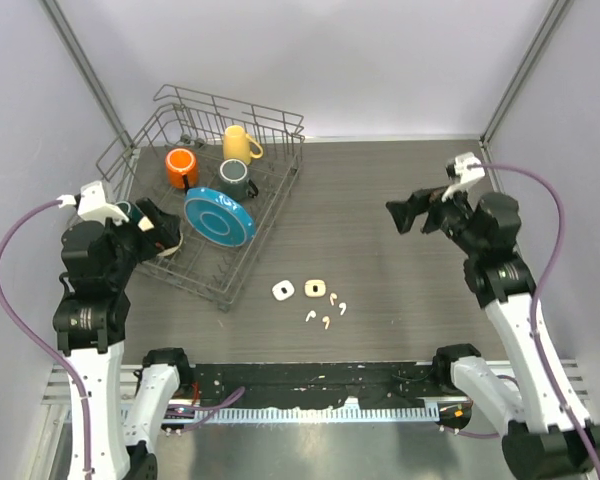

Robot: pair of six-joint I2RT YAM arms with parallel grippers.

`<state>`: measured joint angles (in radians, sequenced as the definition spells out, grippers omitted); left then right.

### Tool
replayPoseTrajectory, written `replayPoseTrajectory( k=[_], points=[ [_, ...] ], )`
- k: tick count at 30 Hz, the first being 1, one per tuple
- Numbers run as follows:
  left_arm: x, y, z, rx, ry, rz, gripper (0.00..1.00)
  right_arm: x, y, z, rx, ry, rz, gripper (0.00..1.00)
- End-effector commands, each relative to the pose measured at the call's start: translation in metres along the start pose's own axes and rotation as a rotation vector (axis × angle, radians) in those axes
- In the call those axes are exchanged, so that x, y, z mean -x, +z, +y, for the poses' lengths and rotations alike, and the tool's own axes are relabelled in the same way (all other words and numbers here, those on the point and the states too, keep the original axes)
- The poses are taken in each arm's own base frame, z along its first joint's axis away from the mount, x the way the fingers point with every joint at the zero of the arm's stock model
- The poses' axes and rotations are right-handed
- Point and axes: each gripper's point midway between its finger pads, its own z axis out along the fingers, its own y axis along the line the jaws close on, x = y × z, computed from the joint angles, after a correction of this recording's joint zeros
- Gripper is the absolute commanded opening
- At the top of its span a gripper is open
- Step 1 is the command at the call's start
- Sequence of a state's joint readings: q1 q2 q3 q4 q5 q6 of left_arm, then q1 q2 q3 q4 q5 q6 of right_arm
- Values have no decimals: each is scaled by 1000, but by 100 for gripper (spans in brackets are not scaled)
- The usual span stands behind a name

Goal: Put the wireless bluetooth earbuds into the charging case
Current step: Pick up the charging case at the center of the board.

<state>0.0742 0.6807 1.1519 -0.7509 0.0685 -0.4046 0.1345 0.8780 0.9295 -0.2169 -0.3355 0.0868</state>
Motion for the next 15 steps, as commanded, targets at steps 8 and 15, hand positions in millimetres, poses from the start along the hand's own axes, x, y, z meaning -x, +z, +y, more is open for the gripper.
replayPoseTrajectory(
  k=[8,15],
  points=[
    [-32,-21,-29,-208,73,138,100,-71,-17,-6,166,-480,274,97],
    [-36,-26,-25,-208,131,122,100,-94,-12,15,307,-433,273,93]
  ],
)
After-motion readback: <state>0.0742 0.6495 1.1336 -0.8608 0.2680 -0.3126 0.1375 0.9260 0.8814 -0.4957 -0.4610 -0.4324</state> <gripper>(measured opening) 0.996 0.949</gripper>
